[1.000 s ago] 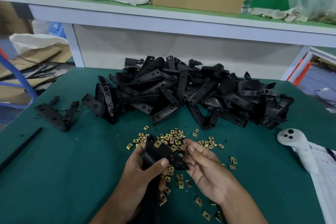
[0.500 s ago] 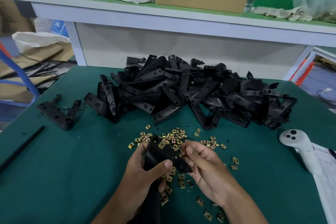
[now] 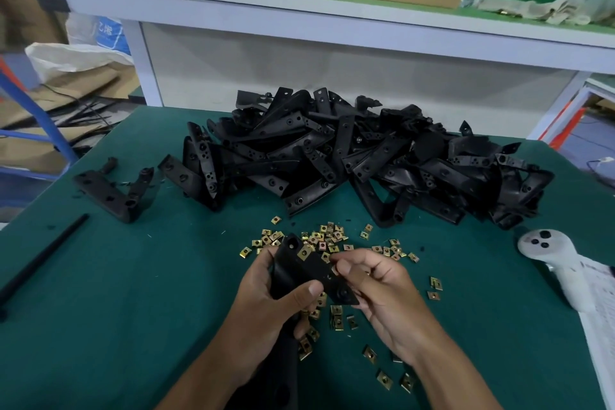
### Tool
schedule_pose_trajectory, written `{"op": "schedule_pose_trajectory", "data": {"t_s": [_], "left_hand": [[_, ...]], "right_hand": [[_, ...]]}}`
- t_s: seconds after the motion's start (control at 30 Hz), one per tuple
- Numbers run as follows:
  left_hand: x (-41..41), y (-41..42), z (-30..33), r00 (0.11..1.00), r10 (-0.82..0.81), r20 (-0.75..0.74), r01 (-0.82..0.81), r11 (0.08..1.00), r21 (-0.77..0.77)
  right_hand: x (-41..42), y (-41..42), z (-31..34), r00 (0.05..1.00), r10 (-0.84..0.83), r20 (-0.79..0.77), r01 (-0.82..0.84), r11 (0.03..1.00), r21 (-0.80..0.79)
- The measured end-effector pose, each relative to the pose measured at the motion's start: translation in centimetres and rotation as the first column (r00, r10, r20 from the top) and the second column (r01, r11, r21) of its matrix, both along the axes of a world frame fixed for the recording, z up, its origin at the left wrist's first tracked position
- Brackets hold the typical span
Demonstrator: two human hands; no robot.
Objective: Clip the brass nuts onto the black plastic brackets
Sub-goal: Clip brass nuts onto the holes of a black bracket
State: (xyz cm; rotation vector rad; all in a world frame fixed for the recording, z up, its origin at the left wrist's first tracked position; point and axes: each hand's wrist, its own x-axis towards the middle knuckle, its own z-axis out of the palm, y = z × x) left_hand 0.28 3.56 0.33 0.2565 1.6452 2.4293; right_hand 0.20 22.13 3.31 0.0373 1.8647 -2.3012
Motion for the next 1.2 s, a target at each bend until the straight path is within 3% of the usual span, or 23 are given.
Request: {"op": "schedule_pose_trajectory", "data": {"t_s": [0.43, 0.67, 0.83, 0.93, 1.03, 1.2], "left_hand": [[0.0, 0.1, -0.2, 1.000, 0.009, -0.021, -0.010, 0.998, -0.060], [0.1, 0.1, -0.8, 0.993, 0.109, -0.043, -0.112, 0.991, -0.072], [0.6, 0.9, -0.6, 0.983, 0.176, -0.054, -0.179, 0.983, -0.037], [0.9, 1.4, -0.3, 0.973, 0.216, -0.084, -0.219, 0.975, -0.030], [1.4, 1.4, 0.4, 0.965, 0.215, -0.148, -0.228, 0.971, -0.078], [2.4, 1.1, 3.2, 0.911, 0.191, -0.365, -0.308, 0.904, -0.296]], "right_hand": [[0.2, 0.5, 0.0, 0.994, 0.047, -0.099, -0.031, 0.987, 0.155], [0.4, 0.6, 0.2, 0.982, 0.113, -0.149, -0.076, 0.970, 0.232], [0.6, 0.5, 0.2, 0.975, 0.114, -0.191, -0.044, 0.941, 0.336], [0.9, 0.6, 1.1, 0.967, 0.139, -0.215, -0.020, 0.878, 0.477], [1.6, 1.1, 2.7, 0.957, 0.089, -0.276, 0.089, 0.815, 0.573], [5.4, 2.7, 5.4, 0.881, -0.069, -0.469, 0.361, 0.739, 0.569]]}}
